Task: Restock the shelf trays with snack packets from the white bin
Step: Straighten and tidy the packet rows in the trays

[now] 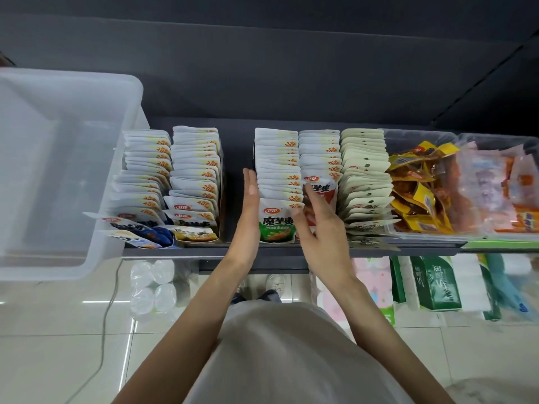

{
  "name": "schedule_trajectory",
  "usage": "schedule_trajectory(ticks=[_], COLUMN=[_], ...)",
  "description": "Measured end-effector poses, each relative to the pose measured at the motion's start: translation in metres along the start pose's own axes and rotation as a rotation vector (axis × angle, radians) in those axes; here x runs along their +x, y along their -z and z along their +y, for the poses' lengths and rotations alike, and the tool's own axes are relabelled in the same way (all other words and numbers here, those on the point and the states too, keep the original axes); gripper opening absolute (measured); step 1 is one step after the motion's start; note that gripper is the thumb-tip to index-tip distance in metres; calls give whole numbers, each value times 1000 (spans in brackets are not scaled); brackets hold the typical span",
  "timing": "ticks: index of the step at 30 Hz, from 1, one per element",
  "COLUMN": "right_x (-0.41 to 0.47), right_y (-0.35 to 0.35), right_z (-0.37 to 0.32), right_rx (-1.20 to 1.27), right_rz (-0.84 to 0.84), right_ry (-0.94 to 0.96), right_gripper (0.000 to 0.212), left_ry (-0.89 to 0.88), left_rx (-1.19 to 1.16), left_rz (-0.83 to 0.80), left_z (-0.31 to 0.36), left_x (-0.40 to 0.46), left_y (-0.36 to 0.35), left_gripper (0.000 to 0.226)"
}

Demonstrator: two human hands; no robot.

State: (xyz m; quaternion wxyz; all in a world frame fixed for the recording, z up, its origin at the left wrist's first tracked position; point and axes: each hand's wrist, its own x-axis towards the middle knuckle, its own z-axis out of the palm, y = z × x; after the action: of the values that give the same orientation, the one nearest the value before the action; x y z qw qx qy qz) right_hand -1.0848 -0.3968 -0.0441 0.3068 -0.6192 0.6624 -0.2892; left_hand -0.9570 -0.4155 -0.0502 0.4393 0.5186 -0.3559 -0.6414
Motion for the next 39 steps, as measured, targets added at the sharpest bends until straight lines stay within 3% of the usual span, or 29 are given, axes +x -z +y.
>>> schedule_trajectory(ticks=[3,8,14,17,22,29,39], right_x=[0,5,6,10,19,30,39], right_y=[3,6,4,9,10,1,8], right_z=[-4,-13,-19,-21,-26,-23,-27], right_rx=[27,68,25,78,-98,-443,-498], right_rz=[-17,-34,-58,-5,-54,10,63], right_ry=[11,12,43,47,90,221,288], right_gripper=[60,57,57,57,58,55,60], left_ry=[3,-86,-54,-73,-80,-103,-19], left_rx=[8,-51,-62,-70,-89,-40,-88], left_rz=[-27,-89,-66,-62,-42,-58,14], left_z=[-3,-3,9,17,19,8,19], left_x=[3,5,-2,-5,14,21,34], left_y=[0,-1,-7,-9,-6,-2,-3], left_gripper=[82,63,41,42,36,80,95])
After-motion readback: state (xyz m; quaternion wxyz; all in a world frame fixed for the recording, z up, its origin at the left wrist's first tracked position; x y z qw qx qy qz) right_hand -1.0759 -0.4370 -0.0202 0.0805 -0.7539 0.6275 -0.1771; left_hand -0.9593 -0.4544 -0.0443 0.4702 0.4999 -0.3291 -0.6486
